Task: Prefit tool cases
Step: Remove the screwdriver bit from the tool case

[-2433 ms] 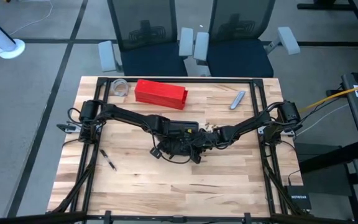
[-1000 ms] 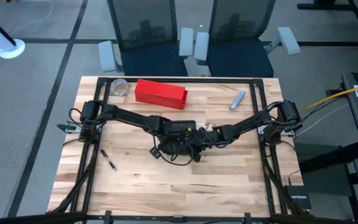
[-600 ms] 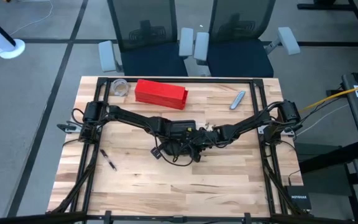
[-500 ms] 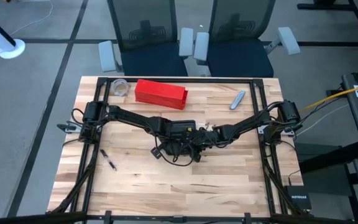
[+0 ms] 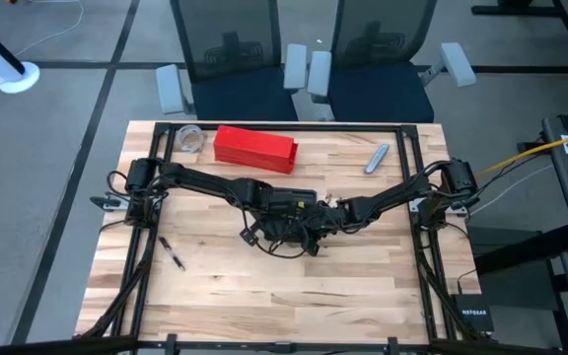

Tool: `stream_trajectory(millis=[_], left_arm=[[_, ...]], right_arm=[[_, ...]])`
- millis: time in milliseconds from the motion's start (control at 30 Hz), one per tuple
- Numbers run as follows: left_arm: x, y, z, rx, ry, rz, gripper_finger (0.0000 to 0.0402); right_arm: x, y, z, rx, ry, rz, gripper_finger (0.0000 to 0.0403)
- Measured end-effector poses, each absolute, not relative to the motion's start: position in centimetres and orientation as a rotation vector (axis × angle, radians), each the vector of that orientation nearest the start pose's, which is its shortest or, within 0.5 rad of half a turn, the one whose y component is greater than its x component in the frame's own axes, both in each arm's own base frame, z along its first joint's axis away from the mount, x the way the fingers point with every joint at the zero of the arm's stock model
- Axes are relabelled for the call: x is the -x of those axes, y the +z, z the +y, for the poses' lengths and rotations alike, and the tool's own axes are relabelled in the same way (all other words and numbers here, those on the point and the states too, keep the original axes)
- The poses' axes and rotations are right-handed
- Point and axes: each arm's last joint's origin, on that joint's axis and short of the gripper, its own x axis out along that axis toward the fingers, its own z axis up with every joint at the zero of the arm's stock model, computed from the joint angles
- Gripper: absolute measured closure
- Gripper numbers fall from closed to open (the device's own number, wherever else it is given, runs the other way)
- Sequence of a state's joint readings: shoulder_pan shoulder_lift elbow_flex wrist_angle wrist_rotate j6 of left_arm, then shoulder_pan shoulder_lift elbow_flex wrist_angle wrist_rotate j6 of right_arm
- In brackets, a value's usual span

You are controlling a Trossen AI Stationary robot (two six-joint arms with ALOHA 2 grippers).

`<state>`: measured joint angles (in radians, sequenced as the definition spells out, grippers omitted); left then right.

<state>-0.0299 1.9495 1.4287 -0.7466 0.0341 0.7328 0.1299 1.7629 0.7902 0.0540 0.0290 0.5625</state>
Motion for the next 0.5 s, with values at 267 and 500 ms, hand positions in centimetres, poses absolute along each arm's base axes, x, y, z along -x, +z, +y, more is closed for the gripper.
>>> stream_trajectory(millis=[267, 500], left_arm=[[-38.8, 19.2, -1.2, -0.612, -0.494, 1.188, 0.0401], [-38.6, 19.1, -1.0, -0.606, -0.497, 1.206, 0.0401]], right_arm=[[-31.5, 12.8, 4.2, -0.469, -0.079, 0.880, 0.0403], [-32.1, 14.3, 4.3, -0.479, -0.054, 0.809, 0.0403]])
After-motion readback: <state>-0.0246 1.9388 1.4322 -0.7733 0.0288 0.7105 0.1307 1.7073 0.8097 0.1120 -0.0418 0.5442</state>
